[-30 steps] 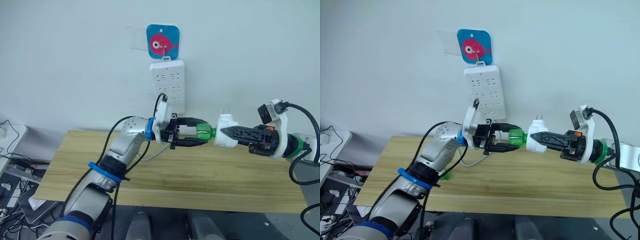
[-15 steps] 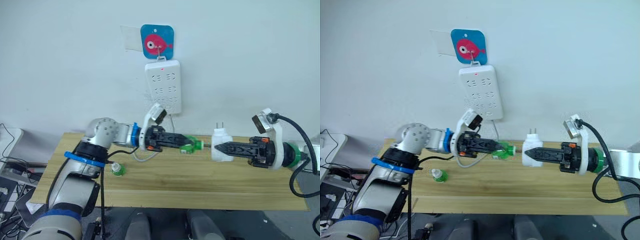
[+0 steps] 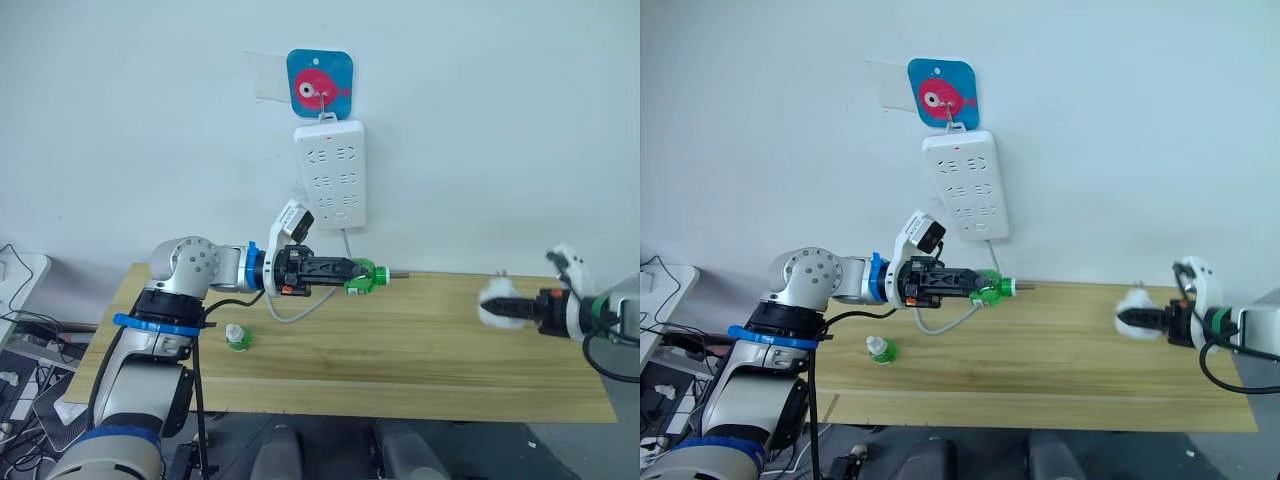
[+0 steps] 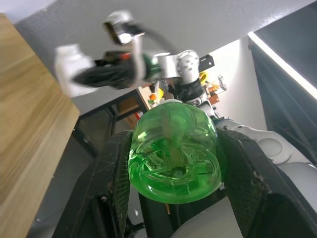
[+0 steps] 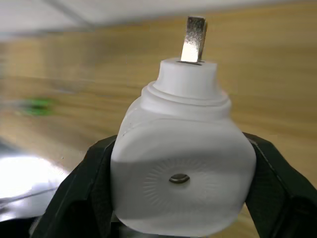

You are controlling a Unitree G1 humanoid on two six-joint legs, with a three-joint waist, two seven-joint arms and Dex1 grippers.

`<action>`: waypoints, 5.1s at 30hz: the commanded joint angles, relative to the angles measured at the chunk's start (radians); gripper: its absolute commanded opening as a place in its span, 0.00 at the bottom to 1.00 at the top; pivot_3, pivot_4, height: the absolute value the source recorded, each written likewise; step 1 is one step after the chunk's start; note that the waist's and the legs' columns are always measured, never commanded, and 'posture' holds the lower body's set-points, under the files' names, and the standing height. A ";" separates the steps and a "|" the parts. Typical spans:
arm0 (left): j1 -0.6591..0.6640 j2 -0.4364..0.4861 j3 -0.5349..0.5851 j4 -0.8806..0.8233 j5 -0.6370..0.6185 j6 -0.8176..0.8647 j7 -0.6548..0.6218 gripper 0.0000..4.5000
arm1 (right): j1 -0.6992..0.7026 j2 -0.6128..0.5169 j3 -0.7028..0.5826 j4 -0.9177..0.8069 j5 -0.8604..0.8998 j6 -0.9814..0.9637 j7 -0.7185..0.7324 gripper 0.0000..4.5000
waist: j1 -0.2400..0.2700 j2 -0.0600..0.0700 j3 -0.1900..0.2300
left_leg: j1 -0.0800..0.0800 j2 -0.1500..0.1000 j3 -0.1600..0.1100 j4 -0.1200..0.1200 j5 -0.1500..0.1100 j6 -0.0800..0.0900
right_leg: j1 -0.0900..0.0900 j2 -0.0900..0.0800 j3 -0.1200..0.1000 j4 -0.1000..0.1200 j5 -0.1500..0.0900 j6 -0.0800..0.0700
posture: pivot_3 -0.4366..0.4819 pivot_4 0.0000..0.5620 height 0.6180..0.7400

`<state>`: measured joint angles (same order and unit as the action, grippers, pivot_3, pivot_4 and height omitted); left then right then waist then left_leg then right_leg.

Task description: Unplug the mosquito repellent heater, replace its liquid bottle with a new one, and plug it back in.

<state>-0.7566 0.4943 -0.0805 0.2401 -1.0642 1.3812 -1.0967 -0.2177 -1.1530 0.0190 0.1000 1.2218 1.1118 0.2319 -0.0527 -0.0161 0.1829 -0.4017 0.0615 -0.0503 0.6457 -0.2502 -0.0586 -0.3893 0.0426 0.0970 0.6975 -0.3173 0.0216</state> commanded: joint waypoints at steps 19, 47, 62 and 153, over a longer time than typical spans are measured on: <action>0.074 -0.019 0.074 -0.142 0.006 -0.004 0.055 0.49 | -0.266 0.199 0.213 0.549 -0.852 -0.230 0.465 0.67 | 0.024 0.002 0.009 | 0.001 0.000 0.001 0.000 0.001 -0.002 | 0.001 -0.001 0.001 0.000 0.001 -0.001 | 0.54 0.35 1.00; 0.123 -0.100 0.064 -0.141 0.085 -0.184 0.054 0.49 | -0.122 0.411 -0.758 -0.316 -0.689 0.494 0.406 0.99 | 0.022 0.002 0.008 | 0.001 -0.001 -0.001 0.000 0.003 -0.007 | 0.003 -0.002 -0.001 0.000 0.001 -0.001 | 0.46 0.27 1.00; 0.066 -0.313 0.112 -0.011 0.217 -0.427 0.171 0.49 | -0.196 1.491 -1.241 -0.906 -0.190 0.470 -0.109 0.99 | -0.024 0.009 0.003 | 0.001 -0.005 0.000 -0.001 0.007 -0.013 | 0.001 -0.005 0.000 0.004 0.002 0.002 | 0.38 0.24 1.00; 0.158 -0.436 0.084 -0.148 0.370 -0.762 0.207 0.49 | -0.058 0.839 -0.155 -0.592 0.586 -0.566 -0.736 0.99 | -0.054 0.005 0.006 | -0.001 -0.004 0.000 -0.002 0.007 -0.012 | 0.001 -0.004 0.002 0.000 0.000 0.008 | 0.37 0.27 1.00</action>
<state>-0.5933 0.0647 0.0058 0.1383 -0.6827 0.6375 -0.8845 -0.2605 -0.3147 -0.1341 -0.4459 1.8141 0.5581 -0.5033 -0.1064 -0.0115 0.1884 -0.4025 0.0573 -0.0504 0.6436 -0.2436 -0.0708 -0.3885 0.0384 0.0987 0.6973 -0.3172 0.0296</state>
